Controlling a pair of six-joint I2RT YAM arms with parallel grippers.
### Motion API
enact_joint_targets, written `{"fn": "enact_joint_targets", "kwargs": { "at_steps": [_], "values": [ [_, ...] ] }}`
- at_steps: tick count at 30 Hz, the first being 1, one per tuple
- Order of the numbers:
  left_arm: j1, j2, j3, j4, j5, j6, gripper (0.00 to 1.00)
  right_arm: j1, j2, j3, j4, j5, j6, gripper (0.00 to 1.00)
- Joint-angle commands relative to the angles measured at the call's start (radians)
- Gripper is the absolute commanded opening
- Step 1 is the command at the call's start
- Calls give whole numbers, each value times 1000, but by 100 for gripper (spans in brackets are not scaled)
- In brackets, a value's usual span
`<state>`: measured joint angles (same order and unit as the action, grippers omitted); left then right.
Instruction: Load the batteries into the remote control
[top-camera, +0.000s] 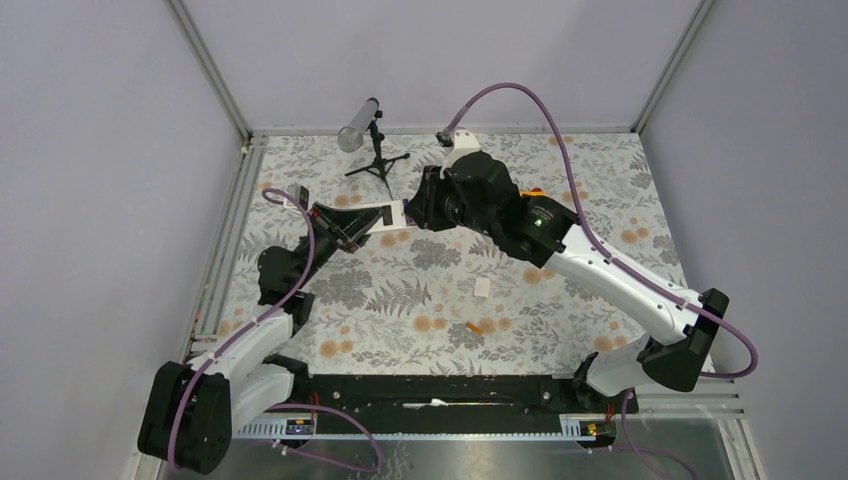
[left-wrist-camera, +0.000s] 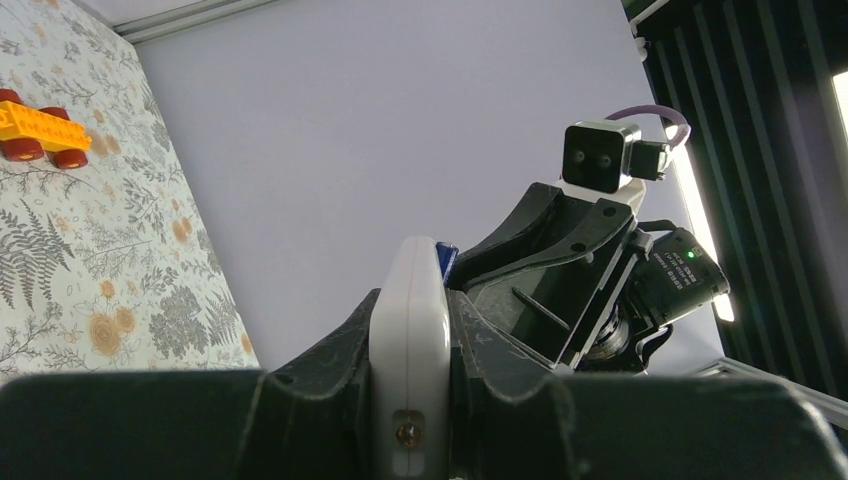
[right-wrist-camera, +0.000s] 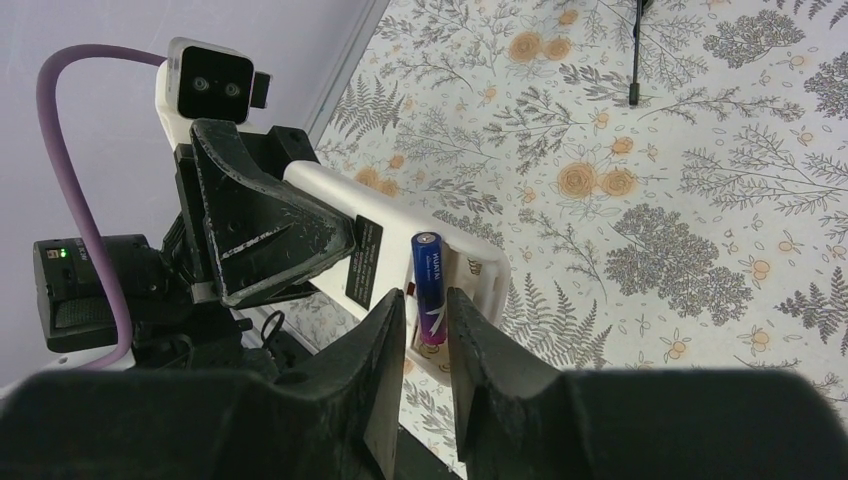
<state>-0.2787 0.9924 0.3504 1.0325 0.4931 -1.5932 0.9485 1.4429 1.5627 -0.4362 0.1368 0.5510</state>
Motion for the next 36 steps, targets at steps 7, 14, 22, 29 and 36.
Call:
{"fn": "enact_joint_targets", "kwargs": {
  "at_steps": [7,14,22,29,36],
  "values": [
    [-2,-7,-15,142,-37,-18,0,3,-14,58,11,4,35,56],
    [-2,-6,-13,152,-45,-13,0,3,-60,81,0,2,113,79],
    [-2,-4,-23,198,-70,-15,0,3,-188,-110,132,74,403,100],
    [-2,4,-9,222,-93,-24,0,3,-205,-231,250,88,688,100],
    [-4,20,13,209,-91,-22,0,3,-167,-286,425,57,848,100]
  ]
}}
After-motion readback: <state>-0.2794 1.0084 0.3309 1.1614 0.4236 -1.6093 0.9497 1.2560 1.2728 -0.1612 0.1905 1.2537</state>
